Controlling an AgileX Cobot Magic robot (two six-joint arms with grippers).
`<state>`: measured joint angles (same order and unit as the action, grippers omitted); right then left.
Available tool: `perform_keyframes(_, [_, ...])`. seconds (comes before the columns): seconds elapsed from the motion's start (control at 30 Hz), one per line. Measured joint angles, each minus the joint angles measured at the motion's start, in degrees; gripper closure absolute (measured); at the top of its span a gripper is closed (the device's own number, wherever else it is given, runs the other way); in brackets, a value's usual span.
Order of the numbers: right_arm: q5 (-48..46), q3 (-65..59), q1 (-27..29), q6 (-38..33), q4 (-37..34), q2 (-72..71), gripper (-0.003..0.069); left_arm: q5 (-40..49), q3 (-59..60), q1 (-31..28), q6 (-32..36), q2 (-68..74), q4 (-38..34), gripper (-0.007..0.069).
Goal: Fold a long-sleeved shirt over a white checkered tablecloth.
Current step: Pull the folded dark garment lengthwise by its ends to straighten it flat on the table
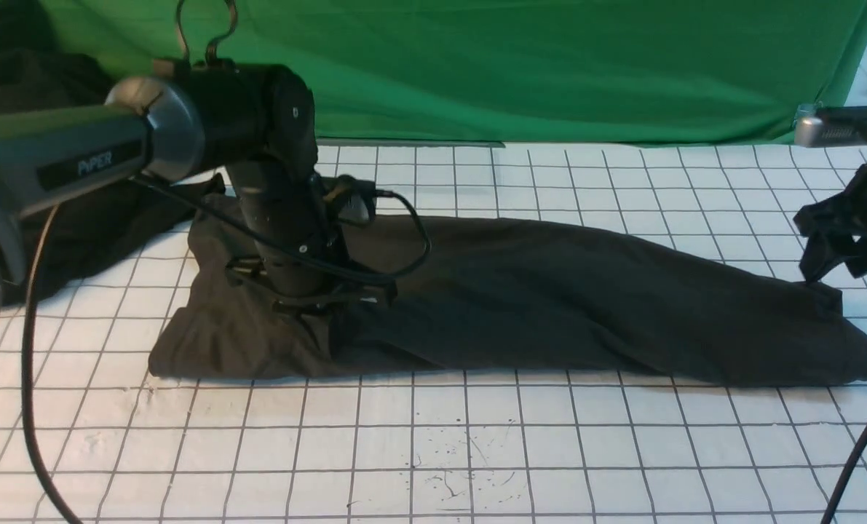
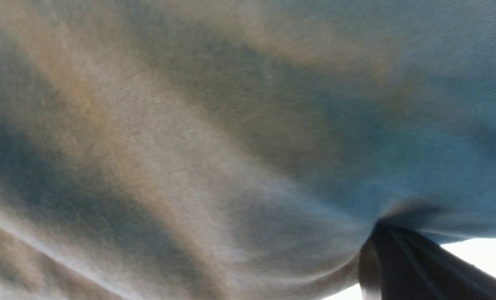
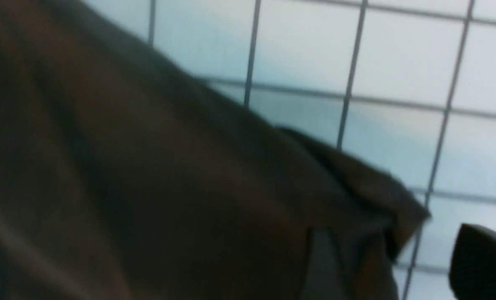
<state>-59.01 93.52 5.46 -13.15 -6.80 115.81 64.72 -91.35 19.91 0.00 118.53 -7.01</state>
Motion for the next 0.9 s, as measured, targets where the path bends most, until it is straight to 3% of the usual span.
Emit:
perform_keyframes(0.17, [0.92, -0.04, 0.0, 0.07, -0.02, 3.36, 0.024, -1.29, 1.51, 0.02, 0.0, 0.0, 1.86, 0.0627])
perform_keyframes(0.27, [1.62, -0.25, 0.0, 0.18, -0.02, 4.6, 0.0293, -1.24, 1.59, 0.06, 0.0, 0.0, 3.37, 0.0627])
perform_keyframes(0.33, [2.44, -0.31, 0.0, 0.12, 0.04, 4.6, 0.0379, -1.24, 1.59, 0.06, 0.0, 0.0, 3.66, 0.0627])
perform_keyframes(0.43, [3.78, -0.31, 0.0, -0.06, -0.02, 4.6, 0.0587, -1.29, 1.59, 0.06, 0.0, 0.0, 3.71, 0.0627])
perform_keyframes(0.5, [4.26, 0.14, 0.0, -0.06, -0.02, 4.6, 0.0633, -1.29, 1.59, 0.06, 0.0, 0.0, 3.71, 0.0627])
perform_keyframes(0.9, [6.15, 4.34, 0.0, -0.06, 5.15, 4.6, 0.0638, -1.39, 1.59, 0.06, 0.0, 0.0, 3.71, 0.0627])
